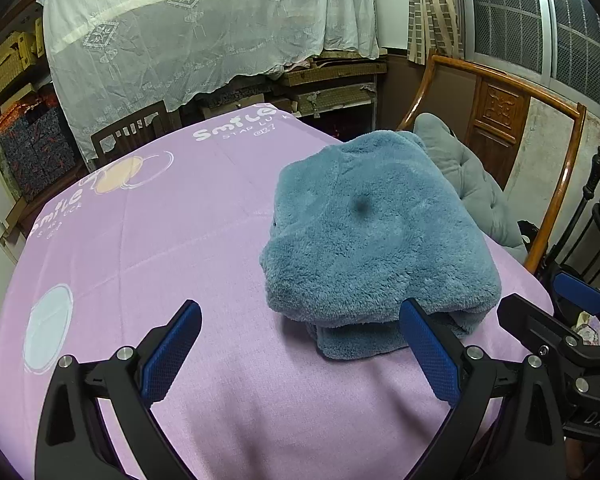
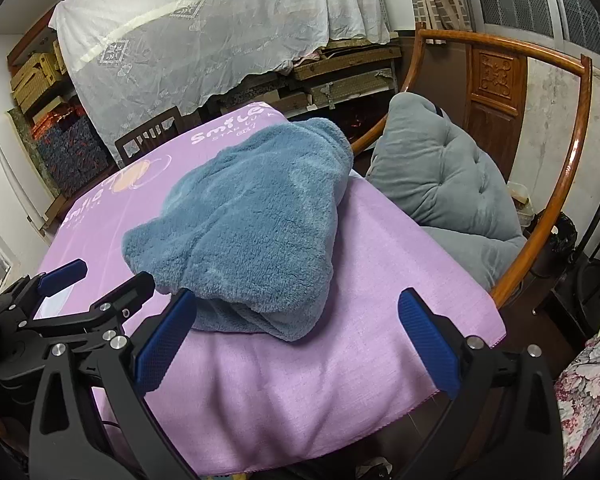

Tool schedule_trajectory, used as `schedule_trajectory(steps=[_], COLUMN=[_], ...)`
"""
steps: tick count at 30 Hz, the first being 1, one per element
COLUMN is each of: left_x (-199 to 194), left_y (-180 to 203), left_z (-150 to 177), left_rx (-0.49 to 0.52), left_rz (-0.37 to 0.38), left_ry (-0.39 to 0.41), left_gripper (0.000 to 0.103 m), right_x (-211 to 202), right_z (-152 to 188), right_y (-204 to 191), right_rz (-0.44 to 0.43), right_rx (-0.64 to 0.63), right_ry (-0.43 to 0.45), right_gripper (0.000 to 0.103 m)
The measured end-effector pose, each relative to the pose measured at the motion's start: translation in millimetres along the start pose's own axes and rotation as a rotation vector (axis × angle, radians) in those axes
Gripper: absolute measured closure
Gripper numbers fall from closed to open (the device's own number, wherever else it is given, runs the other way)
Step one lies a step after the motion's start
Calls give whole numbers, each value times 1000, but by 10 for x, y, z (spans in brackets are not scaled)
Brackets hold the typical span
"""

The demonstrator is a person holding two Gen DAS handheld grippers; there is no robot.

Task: Fold large clothes

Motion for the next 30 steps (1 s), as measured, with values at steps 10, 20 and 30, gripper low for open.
schedule_trajectory(steps=[10, 20, 30], left_x=[-24, -73, -123], left_y=[-1, -7, -9], left_z=[-11, -17, -9], left_rx=[-1, 6, 5], left_rz=[-2, -24, -25], left_ry=[8, 27, 40], left_gripper=[4, 4, 4], right_x=[-11, -16, -56], right_z=[-15, -12, -38], right_y=[34, 31, 19], right_rz=[-3, 0, 3], right_rx=[9, 6, 2], right_ry=[5, 6, 21], right_gripper=[5, 5, 5])
Point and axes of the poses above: each gripper's, at about its wrist camera, not at the fingertips, and x roughly the way its jaws point, y to its right, z to its underside, the point moved 4 cm from there along x, roughly the way its jaws point, and after that the axes turned 5 degrees about -z, right-handed, at the moved point
